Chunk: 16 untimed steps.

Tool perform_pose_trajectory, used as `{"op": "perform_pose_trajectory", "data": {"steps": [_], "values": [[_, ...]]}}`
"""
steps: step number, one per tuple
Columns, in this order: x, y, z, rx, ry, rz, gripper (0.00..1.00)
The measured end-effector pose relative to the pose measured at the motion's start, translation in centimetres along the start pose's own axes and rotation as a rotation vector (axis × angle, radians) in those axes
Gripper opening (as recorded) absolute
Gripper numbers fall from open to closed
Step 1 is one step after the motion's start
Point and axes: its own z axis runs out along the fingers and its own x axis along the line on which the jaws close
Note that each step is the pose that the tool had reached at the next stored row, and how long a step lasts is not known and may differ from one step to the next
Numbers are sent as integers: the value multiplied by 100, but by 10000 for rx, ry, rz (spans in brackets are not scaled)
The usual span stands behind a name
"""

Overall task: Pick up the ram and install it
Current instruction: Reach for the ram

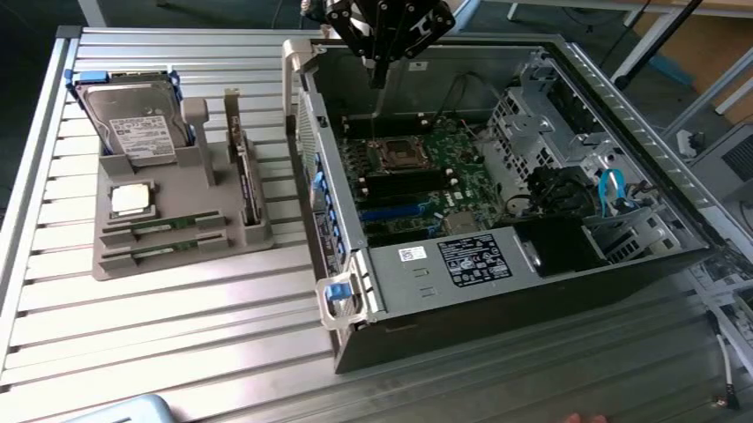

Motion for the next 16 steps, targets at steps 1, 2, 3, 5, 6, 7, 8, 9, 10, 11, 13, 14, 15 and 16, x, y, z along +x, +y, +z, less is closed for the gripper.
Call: {"op": "perform_pose_trajectory", "data": {"steps": [1, 2, 3, 5, 6, 7, 8, 9, 10, 11, 13, 14, 15, 16], "values": [[1, 0, 0, 0, 0, 0, 11], [9, 0, 0, -1, -1, 2, 11], [16, -1, 0, -1, -1, 1, 11], [33, -3, -1, 0, 0, 0, 11], [44, -3, -1, 0, 0, -1, 11], [59, -5, -2, 0, 0, -1, 11], [73, -5, -2, 0, 0, 0, 11], [87, -7, -2, 0, 0, -1, 11], [101, -8, -3, 0, 0, -1, 11], [118, -9, -3, -1, 0, 0, 11], [169, -13, -5, -1, 0, 0, 11], [185, -14, -5, 0, 0, 0, 11], [220, -16, -6, 0, 0, -1, 11], [241, -18, -7, 0, 0, -1, 11]]}}
